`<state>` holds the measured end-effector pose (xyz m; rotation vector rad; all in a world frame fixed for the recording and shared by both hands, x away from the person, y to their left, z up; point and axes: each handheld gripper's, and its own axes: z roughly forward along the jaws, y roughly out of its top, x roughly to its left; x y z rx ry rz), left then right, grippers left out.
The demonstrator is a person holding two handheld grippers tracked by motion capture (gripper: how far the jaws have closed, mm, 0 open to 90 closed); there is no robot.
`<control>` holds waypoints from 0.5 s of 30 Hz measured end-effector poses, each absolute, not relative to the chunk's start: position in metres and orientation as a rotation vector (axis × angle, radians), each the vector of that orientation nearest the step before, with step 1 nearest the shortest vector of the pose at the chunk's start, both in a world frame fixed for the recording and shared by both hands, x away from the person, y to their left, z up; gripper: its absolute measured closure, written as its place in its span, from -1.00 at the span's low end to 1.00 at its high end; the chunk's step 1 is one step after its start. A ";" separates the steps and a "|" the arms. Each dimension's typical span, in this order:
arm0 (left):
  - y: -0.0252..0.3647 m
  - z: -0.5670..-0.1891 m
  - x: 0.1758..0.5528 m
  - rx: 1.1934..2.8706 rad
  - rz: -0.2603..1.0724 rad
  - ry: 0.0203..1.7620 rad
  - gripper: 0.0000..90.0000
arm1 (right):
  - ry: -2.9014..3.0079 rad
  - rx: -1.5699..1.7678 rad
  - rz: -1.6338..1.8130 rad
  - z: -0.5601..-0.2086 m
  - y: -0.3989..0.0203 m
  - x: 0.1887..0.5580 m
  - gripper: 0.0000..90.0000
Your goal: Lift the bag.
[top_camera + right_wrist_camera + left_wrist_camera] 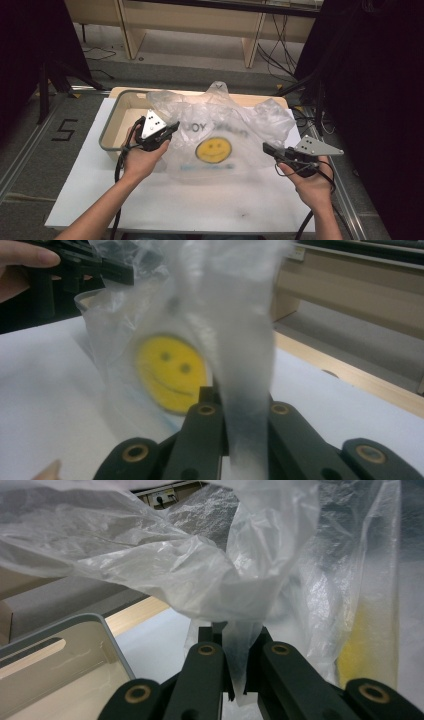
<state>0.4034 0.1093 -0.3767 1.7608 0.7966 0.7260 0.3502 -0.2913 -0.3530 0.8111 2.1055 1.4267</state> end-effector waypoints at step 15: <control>0.099 -0.349 0.388 1.714 0.698 0.718 0.98 | 1.991 0.802 1.531 -0.315 -0.304 0.331 1.00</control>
